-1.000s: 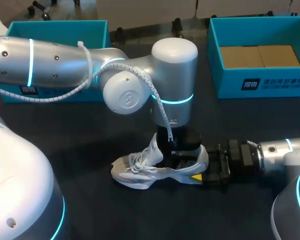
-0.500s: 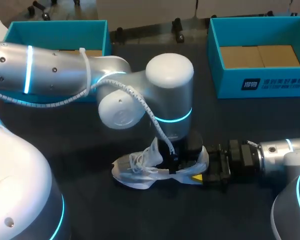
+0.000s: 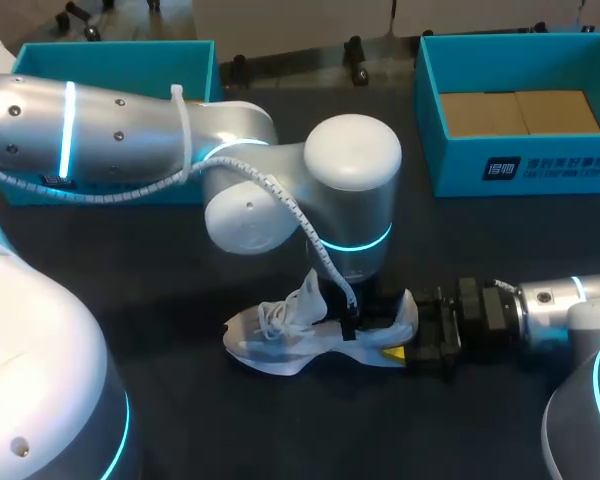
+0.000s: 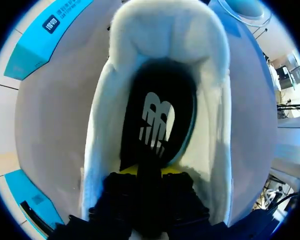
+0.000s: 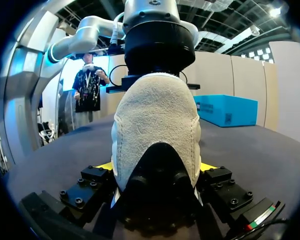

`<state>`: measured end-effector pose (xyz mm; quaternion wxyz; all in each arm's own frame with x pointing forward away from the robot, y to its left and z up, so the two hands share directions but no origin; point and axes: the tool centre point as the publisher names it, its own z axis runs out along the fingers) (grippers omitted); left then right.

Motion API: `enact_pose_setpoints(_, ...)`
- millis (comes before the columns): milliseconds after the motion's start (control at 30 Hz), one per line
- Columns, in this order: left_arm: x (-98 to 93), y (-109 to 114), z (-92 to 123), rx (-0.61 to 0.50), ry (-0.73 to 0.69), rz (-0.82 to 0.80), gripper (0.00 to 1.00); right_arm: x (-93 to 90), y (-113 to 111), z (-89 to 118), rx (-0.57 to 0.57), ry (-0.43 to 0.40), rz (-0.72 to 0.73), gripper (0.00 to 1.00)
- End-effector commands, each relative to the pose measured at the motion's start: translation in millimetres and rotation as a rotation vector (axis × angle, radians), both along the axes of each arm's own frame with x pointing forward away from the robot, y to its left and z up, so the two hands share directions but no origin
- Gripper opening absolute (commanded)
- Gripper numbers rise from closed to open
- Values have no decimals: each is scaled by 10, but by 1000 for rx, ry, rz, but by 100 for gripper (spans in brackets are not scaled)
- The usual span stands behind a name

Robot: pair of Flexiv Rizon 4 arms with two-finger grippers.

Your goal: Take the shoe out of the shoebox, open the shoe tongue, remove and reinsert the insole, then place the shoe into the shoebox

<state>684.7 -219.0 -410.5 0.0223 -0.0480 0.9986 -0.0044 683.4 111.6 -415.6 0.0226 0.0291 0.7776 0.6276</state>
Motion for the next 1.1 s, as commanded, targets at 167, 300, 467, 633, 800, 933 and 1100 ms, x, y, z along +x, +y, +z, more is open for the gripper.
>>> enact_pose_setpoints(167,140,-36,-119,-4,1,12,0,-35,22,32,-5,0,2,0)
enact_pose_setpoints(300,189,1,0,-27,57,19,0,-35,22,32,-5,0,2,0)
enact_pose_setpoints(467,253,68,186,-55,157,19,0,-35,22,32,-5,0,2,0)
enact_pose_setpoints(633,239,134,356,-85,227,-2,0,-35,22,32,-5,0,2,0)
enact_pose_setpoints(800,158,182,474,-108,253,-35,0,-35,22,32,-5,0,2,0)
enact_pose_setpoints(933,105,196,534,-123,268,-54,0,-35,22,32,-5,0,2,0)
enact_pose_setpoints(1100,51,202,596,-140,295,-74,0,-35,22,32,-5,0,2,0)
